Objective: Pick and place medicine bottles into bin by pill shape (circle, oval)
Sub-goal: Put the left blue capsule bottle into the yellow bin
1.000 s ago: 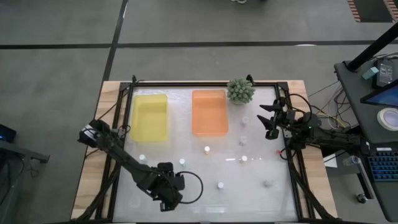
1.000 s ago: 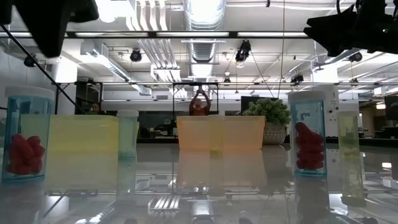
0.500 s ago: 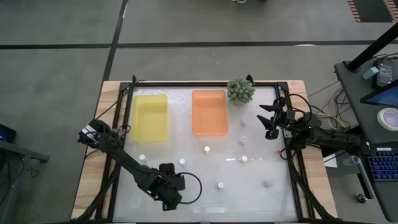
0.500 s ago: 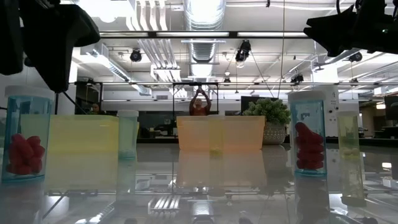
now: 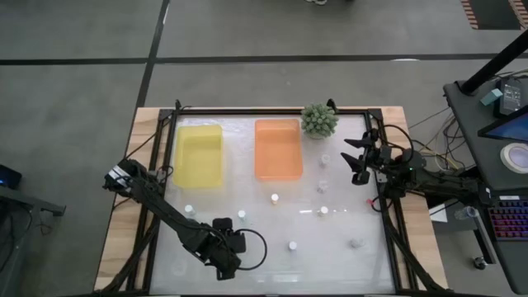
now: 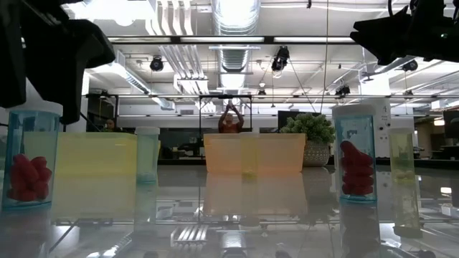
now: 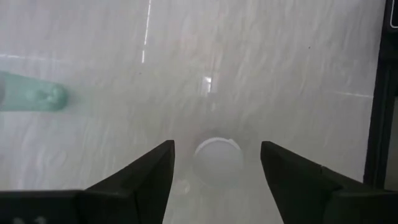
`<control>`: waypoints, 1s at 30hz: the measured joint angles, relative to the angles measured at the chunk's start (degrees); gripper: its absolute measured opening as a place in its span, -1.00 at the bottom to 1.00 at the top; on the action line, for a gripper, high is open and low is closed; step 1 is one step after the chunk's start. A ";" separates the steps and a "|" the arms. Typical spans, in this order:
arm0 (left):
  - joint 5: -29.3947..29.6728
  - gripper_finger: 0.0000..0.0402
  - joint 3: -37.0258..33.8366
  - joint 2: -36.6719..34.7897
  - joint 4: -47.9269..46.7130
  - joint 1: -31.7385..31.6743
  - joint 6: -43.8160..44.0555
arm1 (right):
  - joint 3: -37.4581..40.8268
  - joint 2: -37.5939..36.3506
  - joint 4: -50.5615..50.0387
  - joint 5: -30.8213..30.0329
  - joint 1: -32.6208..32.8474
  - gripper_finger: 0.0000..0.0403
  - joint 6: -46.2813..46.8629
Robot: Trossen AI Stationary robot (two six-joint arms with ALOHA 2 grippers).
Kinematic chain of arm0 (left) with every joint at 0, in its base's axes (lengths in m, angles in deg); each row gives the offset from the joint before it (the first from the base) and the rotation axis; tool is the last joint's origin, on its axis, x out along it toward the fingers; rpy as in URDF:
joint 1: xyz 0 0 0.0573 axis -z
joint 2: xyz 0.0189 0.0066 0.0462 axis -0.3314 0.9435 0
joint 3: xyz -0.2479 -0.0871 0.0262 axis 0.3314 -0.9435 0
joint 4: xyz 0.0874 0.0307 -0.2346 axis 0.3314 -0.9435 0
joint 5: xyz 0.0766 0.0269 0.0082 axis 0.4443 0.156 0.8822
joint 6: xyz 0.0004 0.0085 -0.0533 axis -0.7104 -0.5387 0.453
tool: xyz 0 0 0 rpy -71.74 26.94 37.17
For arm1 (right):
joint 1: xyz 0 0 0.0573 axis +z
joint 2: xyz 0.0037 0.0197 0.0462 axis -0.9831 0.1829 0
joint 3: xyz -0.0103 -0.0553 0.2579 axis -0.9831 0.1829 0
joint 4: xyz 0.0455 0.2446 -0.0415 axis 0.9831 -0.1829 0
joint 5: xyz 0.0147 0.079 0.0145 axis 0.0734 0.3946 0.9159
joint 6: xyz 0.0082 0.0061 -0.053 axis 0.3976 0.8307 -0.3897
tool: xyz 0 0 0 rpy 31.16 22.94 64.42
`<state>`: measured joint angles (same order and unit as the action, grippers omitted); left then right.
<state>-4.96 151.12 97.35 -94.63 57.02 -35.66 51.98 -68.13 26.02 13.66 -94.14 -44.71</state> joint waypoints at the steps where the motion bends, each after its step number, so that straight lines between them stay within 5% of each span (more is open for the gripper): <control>1: 0.00 0.11 0.00 0.00 0.00 0.00 -0.03 | 0.00 0.00 0.00 -0.02 0.00 0.07 -0.06; 30: -1.25 -0.52 0.01 -0.04 -0.48 -0.04 -1.30 | 0.00 0.00 -0.04 -1.51 0.01 0.07 -0.20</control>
<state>-6.20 151.13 97.31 -95.11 56.98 -36.96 51.98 -68.13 25.97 12.15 -94.13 -44.90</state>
